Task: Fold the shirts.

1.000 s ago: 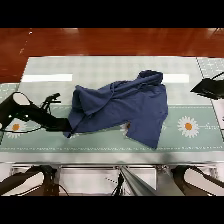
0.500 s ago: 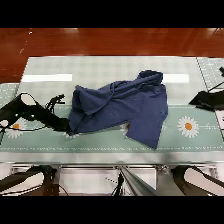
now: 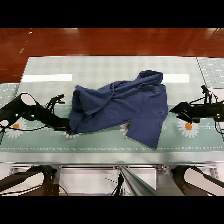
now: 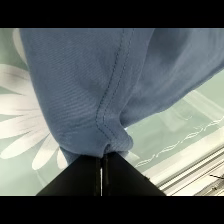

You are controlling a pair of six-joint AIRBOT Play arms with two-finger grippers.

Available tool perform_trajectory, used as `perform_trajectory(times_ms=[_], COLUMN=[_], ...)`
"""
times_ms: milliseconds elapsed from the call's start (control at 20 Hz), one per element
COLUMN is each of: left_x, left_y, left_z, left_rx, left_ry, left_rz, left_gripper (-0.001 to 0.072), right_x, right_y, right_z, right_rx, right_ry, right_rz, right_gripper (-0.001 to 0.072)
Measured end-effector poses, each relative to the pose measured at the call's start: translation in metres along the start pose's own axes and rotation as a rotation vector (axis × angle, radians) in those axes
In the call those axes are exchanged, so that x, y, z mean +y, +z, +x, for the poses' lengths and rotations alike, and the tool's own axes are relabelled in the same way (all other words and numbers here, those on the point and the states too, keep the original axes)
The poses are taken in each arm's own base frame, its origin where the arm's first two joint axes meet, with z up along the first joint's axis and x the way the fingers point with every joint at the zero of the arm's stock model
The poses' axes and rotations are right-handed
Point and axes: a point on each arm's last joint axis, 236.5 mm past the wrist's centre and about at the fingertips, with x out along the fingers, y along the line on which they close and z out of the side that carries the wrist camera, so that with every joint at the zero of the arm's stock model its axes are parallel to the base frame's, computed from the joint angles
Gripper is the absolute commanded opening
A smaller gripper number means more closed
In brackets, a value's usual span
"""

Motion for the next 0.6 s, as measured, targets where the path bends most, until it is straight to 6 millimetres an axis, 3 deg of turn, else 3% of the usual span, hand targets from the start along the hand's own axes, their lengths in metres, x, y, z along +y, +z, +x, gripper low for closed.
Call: perform_trajectory(times_ms=[250,350,450,600], left_x=[0.000,0.000,-0.001,-0.007], left_y=[0.001,0.002,0.004,0.013], left_z=[0.000,0.000,0.000,-0.007], left_rx=[-0.006,-0.010,-0.014,-0.050], left_ry=[0.002,-0.001,-0.004,-0.022], left_rz=[-0.001,-0.004,-0.006,-0.006], left_gripper=[0.0015,0.0016,0.0015,0.0015], right_x=[0.003,0.013,0.019,0.033], right_y=[0.002,-0.004,-0.010,-0.005], right_z=[0.022,0.037,0.053,0.060], right_rx=[-0.013,0.017,0.037,0.027], right_ry=[0.032,0.047,0.033,0.027], right_rz=[0.050,0.044,0.010,-0.053], right_gripper=[0.0569,0.0374,0.0028,0.0027])
